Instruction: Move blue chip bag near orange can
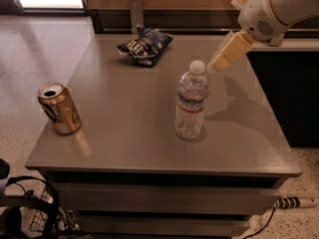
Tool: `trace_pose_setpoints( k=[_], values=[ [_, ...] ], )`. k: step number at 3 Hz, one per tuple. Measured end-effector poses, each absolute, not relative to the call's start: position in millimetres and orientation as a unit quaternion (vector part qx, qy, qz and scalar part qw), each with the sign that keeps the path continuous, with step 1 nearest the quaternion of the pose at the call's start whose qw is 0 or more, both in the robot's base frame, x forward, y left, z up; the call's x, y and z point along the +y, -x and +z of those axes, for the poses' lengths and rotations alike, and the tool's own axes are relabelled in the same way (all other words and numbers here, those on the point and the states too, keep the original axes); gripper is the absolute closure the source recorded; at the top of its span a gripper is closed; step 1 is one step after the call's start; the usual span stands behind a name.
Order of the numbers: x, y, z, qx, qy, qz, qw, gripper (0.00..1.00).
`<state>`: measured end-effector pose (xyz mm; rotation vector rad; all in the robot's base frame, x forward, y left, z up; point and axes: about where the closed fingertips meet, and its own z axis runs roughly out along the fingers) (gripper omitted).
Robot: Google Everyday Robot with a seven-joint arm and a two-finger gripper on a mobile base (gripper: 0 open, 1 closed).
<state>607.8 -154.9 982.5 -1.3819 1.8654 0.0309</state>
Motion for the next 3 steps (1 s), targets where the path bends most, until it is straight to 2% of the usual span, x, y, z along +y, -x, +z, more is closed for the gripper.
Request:
trace_pose_setpoints(
  k=[1, 3],
  values=[
    [-140, -615, 984, 0.734, 0.534, 0.019, 0.418, 0.0],
    [-79, -626, 985, 0.711, 0.539, 0.063, 0.447, 0.0]
  ],
)
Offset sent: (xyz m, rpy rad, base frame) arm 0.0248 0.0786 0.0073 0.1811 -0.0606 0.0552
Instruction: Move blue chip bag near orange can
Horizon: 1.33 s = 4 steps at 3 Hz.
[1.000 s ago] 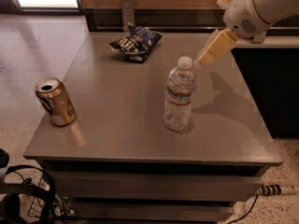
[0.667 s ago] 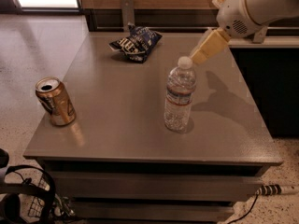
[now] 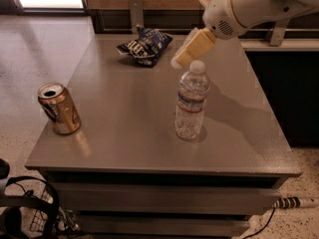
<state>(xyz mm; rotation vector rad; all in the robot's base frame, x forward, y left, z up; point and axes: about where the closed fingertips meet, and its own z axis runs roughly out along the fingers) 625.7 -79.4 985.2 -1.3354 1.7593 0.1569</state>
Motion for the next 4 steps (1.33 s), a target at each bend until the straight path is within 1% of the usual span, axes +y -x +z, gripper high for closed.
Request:
trace_pose_setpoints(
  k=[1, 2, 3, 4],
  values=[
    [-79, -626, 985, 0.711, 0.539, 0.063, 0.447, 0.0],
    [-66, -659, 975, 0.7, 0.551, 0.073, 0.448, 0.0],
    [-45, -715, 956, 0.681, 0.565, 0.088, 0.457, 0.0],
    [-27, -758, 935, 0.67, 0.567, 0.099, 0.468, 0.0]
  ],
)
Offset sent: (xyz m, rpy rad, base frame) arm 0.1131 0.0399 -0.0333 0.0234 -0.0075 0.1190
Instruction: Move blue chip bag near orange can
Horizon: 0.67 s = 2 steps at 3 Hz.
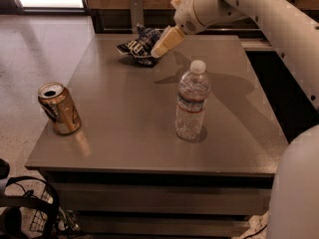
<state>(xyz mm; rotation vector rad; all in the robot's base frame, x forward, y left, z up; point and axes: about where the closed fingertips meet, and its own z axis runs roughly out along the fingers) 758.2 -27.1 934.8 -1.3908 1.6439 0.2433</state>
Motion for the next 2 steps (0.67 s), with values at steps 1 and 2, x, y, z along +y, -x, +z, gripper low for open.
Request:
trace_pose_setpoints(
  k=[1, 2],
  values=[
    [-20, -772, 923, 0.67, 0.558, 0.102, 0.479, 0.0],
    [0, -784, 908, 0.671, 0.551, 0.106, 0.485, 0.0]
  ],
)
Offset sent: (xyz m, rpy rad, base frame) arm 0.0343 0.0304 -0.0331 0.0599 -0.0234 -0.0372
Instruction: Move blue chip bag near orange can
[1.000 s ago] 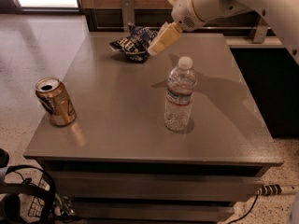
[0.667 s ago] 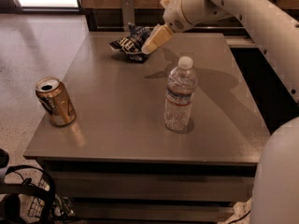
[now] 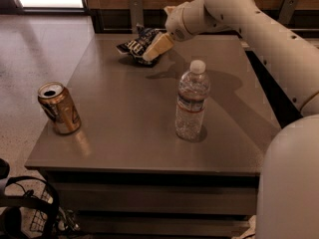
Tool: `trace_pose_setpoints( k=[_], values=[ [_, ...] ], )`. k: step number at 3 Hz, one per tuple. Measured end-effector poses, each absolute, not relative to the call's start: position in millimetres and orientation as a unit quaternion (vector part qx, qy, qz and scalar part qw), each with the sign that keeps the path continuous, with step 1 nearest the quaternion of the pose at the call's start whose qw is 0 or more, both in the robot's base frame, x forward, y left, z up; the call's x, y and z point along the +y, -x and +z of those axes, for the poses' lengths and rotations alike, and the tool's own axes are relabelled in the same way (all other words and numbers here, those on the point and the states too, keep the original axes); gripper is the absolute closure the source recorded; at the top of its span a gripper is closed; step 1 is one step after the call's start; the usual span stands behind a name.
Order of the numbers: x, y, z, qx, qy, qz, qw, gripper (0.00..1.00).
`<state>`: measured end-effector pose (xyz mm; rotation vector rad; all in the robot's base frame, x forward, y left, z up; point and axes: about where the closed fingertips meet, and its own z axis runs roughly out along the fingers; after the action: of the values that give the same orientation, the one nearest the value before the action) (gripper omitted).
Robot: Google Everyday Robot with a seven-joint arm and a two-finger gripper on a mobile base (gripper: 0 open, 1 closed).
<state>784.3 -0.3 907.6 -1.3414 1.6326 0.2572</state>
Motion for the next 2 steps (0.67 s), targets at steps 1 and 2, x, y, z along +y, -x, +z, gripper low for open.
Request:
trace_pose_setpoints(
  k=[1, 2],
  values=[
    [18, -791, 900, 0.669, 0.552, 0.11, 0.485, 0.0],
    [40, -801, 879, 0.682, 0.567, 0.101, 0.451, 0.0]
  ],
)
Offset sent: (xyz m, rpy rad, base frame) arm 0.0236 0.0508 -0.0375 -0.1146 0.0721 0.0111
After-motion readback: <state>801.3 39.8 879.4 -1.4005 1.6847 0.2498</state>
